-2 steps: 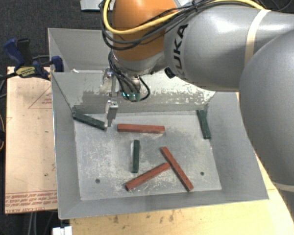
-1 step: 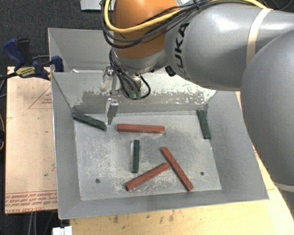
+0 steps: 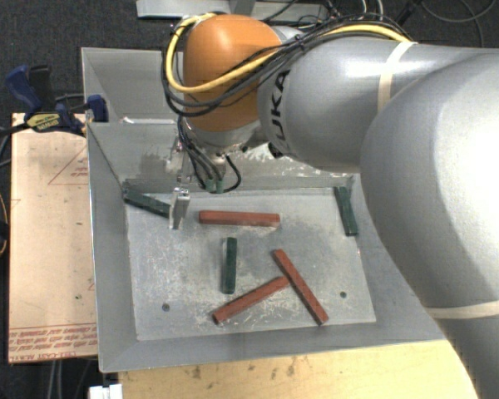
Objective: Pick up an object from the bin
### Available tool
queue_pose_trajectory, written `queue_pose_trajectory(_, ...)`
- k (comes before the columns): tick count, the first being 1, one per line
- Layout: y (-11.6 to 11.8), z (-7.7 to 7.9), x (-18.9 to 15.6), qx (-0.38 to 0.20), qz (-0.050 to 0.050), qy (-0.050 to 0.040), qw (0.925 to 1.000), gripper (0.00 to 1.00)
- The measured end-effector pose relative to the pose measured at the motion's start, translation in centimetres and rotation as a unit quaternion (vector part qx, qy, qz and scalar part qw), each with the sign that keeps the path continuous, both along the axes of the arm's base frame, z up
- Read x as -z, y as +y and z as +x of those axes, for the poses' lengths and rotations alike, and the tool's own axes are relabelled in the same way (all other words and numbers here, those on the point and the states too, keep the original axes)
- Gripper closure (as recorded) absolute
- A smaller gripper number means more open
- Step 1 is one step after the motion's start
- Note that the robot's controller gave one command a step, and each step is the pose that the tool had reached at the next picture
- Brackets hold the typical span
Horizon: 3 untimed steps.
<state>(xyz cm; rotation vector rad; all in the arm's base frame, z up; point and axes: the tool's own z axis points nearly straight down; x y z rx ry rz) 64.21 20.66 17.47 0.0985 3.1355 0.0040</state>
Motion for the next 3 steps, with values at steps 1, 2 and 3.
queue_pose_trajectory(1, -0.4, 0.0, 3.7, 0.011, -0.001, 0.0041, 0.9999, 0.00)
queue_pose_trajectory(2, -0.5, 0.1, 6.7, 0.101, 0.000, 0.0016, 0.9949, 0.00)
queue_pose_trajectory(3, 0.6, 1.7, 9.5, 0.093, -0.003, 0.0071, 0.9957, 0.00)
